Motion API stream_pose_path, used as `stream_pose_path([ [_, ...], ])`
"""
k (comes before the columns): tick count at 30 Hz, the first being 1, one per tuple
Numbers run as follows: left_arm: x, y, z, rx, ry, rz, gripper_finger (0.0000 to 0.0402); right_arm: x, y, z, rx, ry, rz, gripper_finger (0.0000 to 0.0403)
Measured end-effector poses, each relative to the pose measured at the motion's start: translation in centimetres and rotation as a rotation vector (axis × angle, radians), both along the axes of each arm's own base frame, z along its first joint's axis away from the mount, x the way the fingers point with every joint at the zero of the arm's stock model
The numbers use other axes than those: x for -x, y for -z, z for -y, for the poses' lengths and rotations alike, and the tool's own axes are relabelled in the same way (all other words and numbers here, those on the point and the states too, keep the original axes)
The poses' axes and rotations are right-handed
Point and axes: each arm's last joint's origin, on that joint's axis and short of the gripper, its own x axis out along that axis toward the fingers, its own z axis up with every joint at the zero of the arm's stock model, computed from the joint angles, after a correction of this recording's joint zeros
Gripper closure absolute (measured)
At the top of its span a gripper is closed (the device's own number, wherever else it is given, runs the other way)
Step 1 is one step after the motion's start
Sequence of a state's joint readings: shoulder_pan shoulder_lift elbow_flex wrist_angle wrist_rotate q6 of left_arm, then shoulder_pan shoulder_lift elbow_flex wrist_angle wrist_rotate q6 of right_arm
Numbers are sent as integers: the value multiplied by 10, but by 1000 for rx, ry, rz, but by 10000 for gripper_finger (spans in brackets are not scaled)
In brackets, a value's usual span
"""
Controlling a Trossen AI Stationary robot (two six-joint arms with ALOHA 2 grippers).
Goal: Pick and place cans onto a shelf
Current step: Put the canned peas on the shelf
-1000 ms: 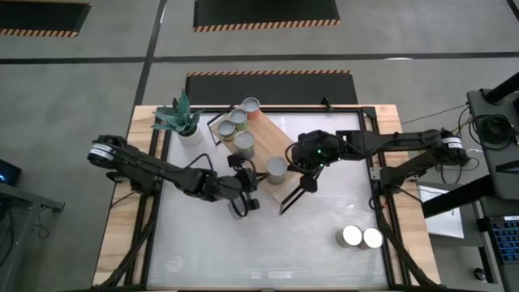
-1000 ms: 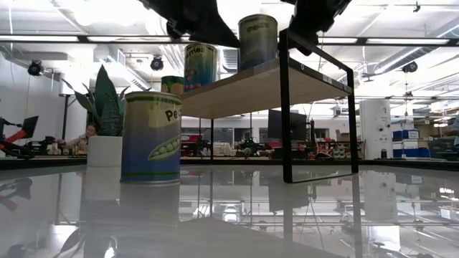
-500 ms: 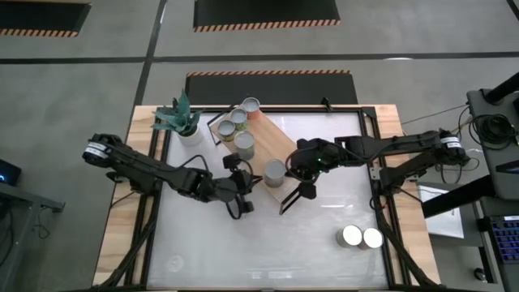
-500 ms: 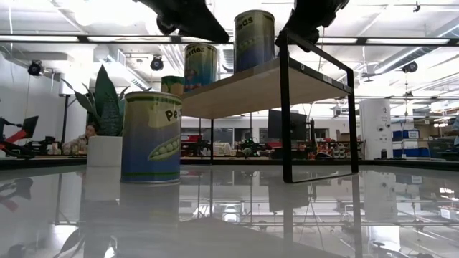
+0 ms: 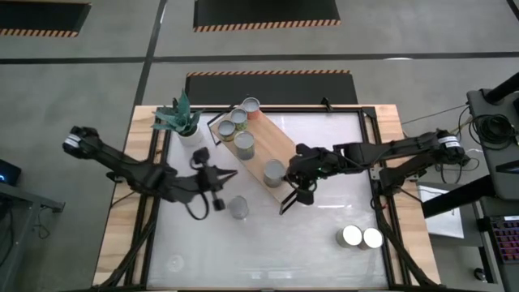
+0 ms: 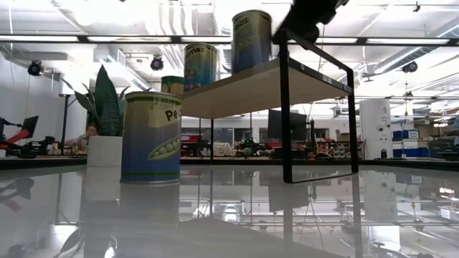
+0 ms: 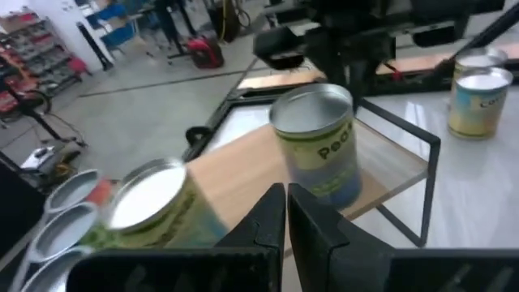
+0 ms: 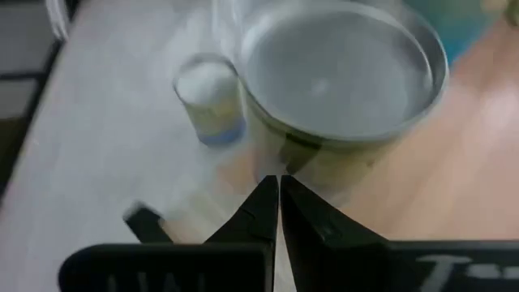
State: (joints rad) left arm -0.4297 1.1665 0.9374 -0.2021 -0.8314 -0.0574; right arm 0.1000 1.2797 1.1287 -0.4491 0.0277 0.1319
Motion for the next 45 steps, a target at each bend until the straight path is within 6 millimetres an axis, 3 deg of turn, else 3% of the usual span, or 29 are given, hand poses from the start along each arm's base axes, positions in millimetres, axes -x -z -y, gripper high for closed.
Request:
stream_pose_path([
  [9, 26, -2, -9, 18, -11, 58, 402, -12, 1, -7, -17, 16, 81, 394],
  [31, 28, 4, -10, -3, -2, 30, 402, -23, 11, 3, 169, 179, 79, 394],
  [45, 28, 5, -10, -8, -2, 20, 402, -23, -22, 2, 164, 186, 79, 394],
])
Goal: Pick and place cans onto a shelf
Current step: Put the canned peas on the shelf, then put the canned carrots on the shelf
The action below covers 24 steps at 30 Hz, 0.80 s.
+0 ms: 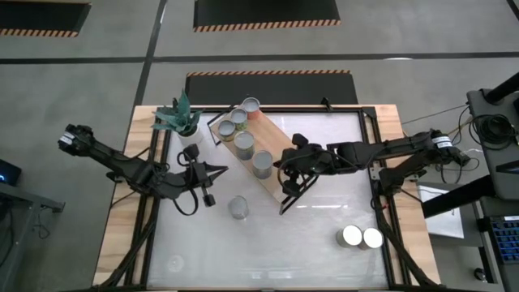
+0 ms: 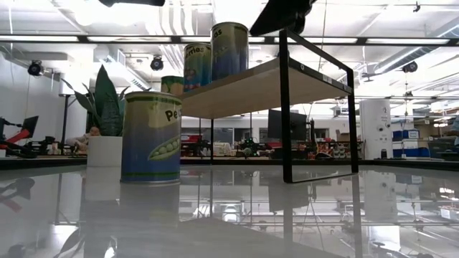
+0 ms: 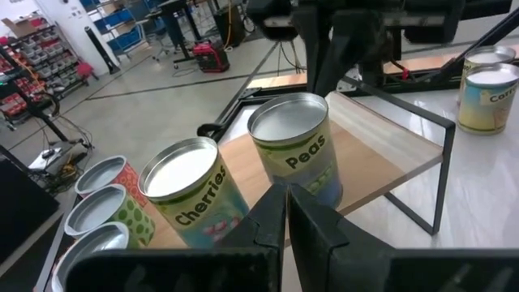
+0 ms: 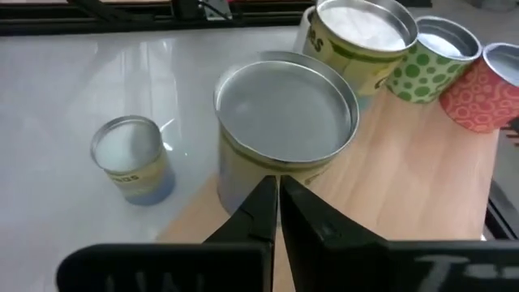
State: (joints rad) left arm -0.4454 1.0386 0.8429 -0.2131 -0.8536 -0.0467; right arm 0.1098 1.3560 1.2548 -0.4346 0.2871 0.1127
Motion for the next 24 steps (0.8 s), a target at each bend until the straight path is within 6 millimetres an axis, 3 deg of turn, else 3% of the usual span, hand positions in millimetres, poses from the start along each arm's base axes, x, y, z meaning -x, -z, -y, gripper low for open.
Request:
stream_pose_path([
  [6, 1, 2, 0, -12, 2, -27, 402, 4, -20, -14, -142, -65, 1, 394],
  [10, 1, 4, 0, -5, 35, -46, 402, 7, -25, -34, -222, -167, 4, 394],
  [14, 1, 4, 2, 15, 79, -54, 402, 13, -28, -50, -360, -158, -24, 394],
  [20, 0, 2, 2, 33, 76, -40, 402, 32, -13, -69, -695, -27, -296, 394],
  [24, 0, 2, 2, 35, 76, -40, 402, 56, 1, -82, -820, 205, -543, 394],
])
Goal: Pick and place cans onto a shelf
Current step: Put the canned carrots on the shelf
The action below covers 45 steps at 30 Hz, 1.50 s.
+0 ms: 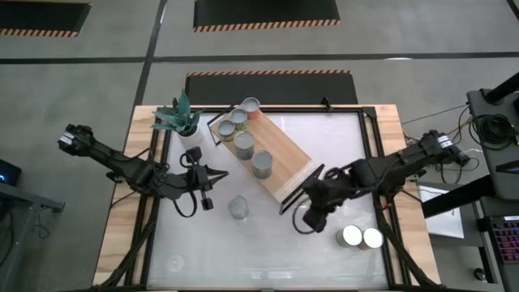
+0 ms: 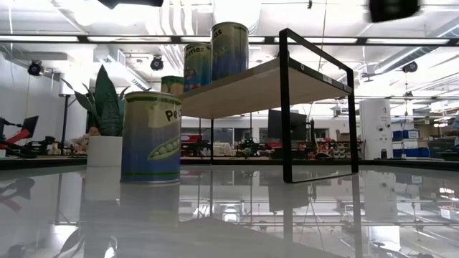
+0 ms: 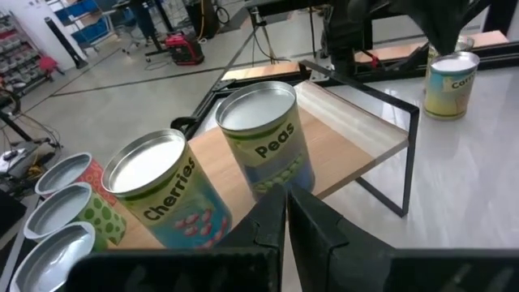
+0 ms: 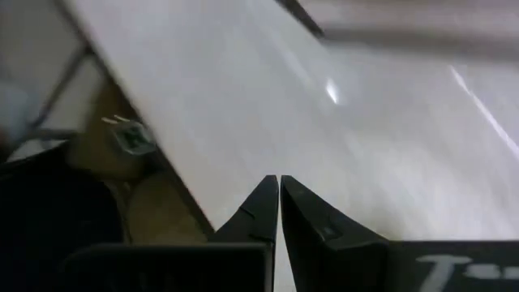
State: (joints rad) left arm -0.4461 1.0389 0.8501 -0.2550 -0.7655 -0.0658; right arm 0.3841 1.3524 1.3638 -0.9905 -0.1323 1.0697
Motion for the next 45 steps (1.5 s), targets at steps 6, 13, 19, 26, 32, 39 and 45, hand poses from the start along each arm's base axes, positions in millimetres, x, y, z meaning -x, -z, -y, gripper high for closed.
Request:
stream_pose_path([
  [6, 0, 0, 0, 0, 0, 0, 402, 41, 16, -54, -10, 108, -214, 394],
  [13, 0, 0, 0, -8, 2, -3, 402, 68, 37, -96, 9, 294, -309, 382],
  [19, -1, -2, 0, -19, 8, 7, 402, 64, 53, -100, 100, 292, -361, 310],
  [26, -1, -2, 0, -23, 9, 5, 402, 61, 76, -102, 242, 291, -455, 233],
  [32, -1, -2, 0, -24, 9, 5, 402, 57, 85, -106, 272, 295, -477, 231],
  [39, -1, -2, 0, -24, 9, 5, 402, 54, 97, -109, 322, 304, -513, 296],
  [45, -1, -2, 0, -24, 9, 5, 402, 52, 101, -111, 325, 305, -504, 380],
])
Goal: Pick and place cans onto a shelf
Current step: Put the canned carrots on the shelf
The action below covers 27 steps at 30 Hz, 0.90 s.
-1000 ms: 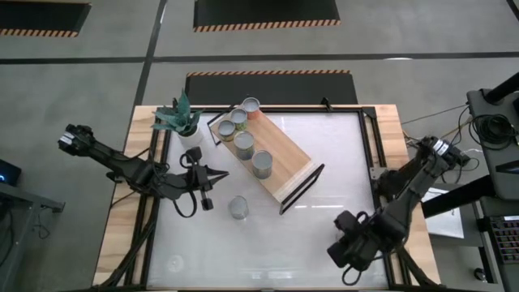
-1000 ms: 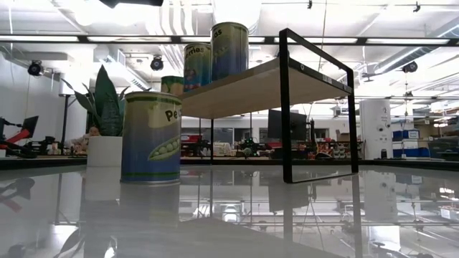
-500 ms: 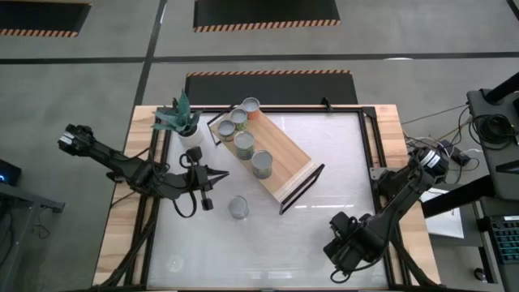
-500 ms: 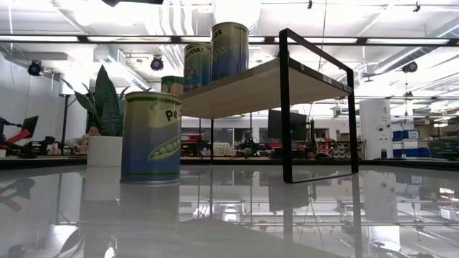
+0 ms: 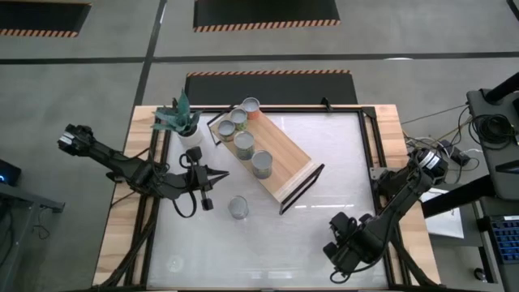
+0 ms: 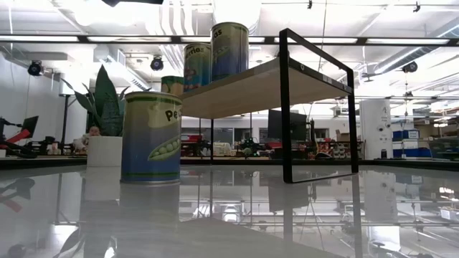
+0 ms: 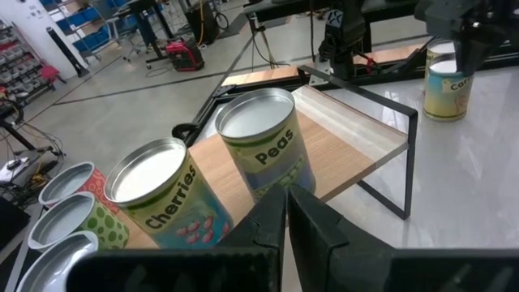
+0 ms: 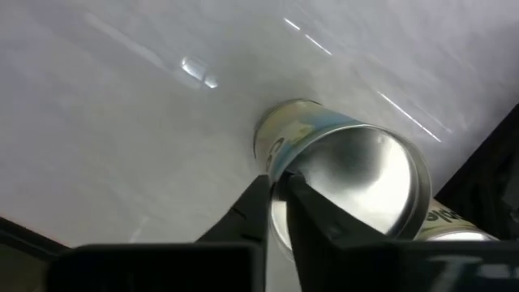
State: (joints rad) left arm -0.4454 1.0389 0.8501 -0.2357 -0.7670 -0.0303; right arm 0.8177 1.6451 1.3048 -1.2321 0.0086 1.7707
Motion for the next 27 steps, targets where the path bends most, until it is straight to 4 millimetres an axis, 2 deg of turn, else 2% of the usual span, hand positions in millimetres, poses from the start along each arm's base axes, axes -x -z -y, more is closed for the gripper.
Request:
stream_pose_path([
  [4, 0, 0, 0, 0, 0, 0, 402, 0, -4, 0, -2, -9, 21, 391],
  [14, 0, 0, 0, 1, 0, 2, 402, -2, -29, 1, 48, -41, 80, 395],
  [27, 0, 0, 0, 3, 0, 4, 402, -6, -39, 0, 67, -110, 137, 395],
])
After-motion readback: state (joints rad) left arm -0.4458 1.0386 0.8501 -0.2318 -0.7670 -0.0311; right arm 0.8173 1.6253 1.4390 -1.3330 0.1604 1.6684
